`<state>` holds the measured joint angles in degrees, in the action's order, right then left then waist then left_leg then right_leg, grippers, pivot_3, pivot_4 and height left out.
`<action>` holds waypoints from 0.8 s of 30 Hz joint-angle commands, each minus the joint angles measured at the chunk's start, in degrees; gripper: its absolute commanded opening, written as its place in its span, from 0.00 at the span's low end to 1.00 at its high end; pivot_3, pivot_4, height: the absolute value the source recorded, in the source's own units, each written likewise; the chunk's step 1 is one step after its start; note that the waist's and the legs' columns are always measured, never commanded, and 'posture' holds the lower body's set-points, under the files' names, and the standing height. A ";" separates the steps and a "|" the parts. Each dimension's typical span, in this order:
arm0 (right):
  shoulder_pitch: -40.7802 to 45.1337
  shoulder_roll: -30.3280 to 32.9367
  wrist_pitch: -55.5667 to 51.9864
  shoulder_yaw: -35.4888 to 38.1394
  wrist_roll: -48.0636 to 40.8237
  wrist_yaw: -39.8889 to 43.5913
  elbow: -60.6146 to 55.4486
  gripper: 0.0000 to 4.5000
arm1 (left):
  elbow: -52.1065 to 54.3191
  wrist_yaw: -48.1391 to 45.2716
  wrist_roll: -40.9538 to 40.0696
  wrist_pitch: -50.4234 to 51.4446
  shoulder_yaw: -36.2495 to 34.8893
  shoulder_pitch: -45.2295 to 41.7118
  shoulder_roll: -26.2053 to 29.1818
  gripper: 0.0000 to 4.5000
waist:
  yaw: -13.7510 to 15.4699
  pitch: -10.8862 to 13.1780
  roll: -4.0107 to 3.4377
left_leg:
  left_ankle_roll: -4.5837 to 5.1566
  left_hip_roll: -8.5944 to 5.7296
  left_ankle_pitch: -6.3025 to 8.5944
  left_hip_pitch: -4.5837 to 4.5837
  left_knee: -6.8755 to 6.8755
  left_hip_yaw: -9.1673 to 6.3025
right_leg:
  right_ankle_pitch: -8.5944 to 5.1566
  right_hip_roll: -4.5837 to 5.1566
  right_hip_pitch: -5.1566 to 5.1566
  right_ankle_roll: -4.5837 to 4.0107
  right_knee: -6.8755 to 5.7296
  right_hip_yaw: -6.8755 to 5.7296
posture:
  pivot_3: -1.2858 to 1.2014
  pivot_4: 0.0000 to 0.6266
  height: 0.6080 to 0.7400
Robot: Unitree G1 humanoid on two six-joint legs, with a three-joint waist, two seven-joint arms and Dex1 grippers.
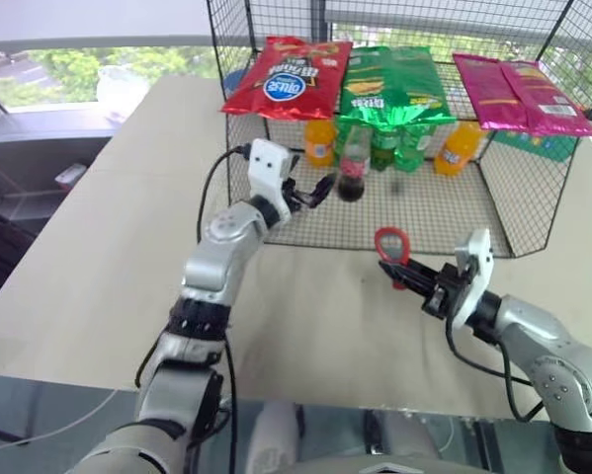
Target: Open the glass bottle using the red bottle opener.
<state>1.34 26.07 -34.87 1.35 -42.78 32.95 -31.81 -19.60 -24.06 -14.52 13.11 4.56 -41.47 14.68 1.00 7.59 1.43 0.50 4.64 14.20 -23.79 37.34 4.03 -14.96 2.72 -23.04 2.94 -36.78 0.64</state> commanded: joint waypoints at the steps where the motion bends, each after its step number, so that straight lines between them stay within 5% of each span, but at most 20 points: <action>1: -0.61 -0.32 1.49 0.65 0.21 -1.00 -3.90 0.00 | -9.30 -2.06 3.00 -7.64 -0.04 -5.48 -2.11 0.98 | -0.03 0.01 0.01 | 0.00 0.00 0.00 -0.05 -0.01 -0.01 | 0.00 0.00 -0.02 0.00 0.02 -0.03 | 0.52 0.24 1.00; 11: -1.94 -1.41 2.07 0.34 1.11 -3.30 -6.35 0.00 | -21.38 -6.39 6.33 -17.89 -0.33 -10.85 -6.52 0.98 | -0.23 0.01 0.01 | 0.00 0.00 0.00 -0.03 -0.02 -0.01 | 0.00 0.01 -0.03 0.01 -0.01 -0.03 | 0.52 0.24 1.00; 24: -1.65 -1.24 1.99 0.38 0.79 -3.48 -6.61 0.00 | -29.37 -1.18 11.01 -24.85 -0.61 -14.30 -10.50 0.98 | -0.13 0.01 0.01 | 0.00 0.00 0.00 -0.03 0.00 -0.02 | 0.00 0.01 -0.03 0.02 -0.04 -0.04 | 0.52 0.24 1.00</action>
<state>-0.86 24.57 -33.63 0.92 -41.14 29.35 -35.94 -48.26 -26.37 -4.36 -9.14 4.54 -52.98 5.04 0.87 7.60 1.44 0.50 4.64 14.20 -23.83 37.35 4.02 -14.96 2.73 -23.07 2.95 -36.82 0.60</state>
